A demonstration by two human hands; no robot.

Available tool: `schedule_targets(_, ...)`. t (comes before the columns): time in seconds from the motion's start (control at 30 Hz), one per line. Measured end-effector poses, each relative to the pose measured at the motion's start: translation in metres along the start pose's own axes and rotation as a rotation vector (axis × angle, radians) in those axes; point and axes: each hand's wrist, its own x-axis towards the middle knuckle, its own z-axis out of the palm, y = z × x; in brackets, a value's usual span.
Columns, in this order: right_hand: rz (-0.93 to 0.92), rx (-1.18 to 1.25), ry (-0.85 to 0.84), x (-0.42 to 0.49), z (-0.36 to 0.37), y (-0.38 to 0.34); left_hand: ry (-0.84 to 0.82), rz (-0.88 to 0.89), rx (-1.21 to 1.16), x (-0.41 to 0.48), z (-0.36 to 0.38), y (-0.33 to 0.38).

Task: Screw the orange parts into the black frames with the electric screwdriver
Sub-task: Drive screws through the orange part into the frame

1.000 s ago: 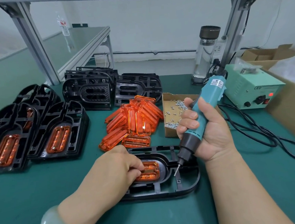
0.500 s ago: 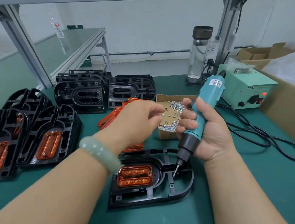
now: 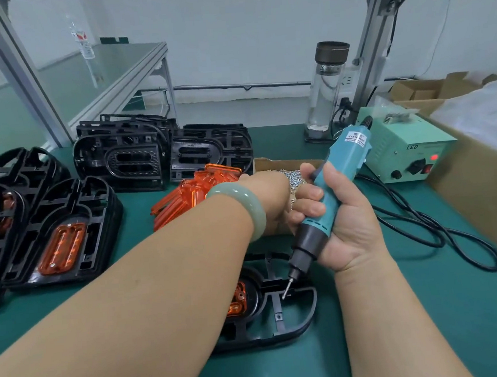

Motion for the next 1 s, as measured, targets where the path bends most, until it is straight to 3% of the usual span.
schedule_targets(0.1, 0.000, -0.004, -0.010, 0.000, 0.000, 0.001, 0.141, -0.107, -0.071, 0.002, -0.002, -0.001)
schedule_targets(0.2, 0.001, 0.004, -0.019, 0.000, 0.000, 0.000, 0.140, -0.149, -0.118, -0.005, -0.006, 0.002)
schedule_targets(0.53, 0.008, 0.046, -0.032, -0.002, 0.002, 0.002, 0.371, -0.181, -0.486, -0.015, -0.006, -0.007)
schedule_targets(0.77, -0.019, 0.016, -0.023, -0.001, 0.003, 0.002, 0.674, -0.212, -0.751, -0.038, -0.004, -0.017)
schedule_targets(0.9, -0.056, 0.020, -0.005, 0.000, 0.005, 0.006, 0.763, -0.250, -1.005, -0.074, 0.004, -0.024)
schedule_targets(1.0, -0.088, 0.028, 0.032, -0.001, 0.007, 0.010, 0.768, -0.291, -1.336, -0.105, 0.019, -0.029)
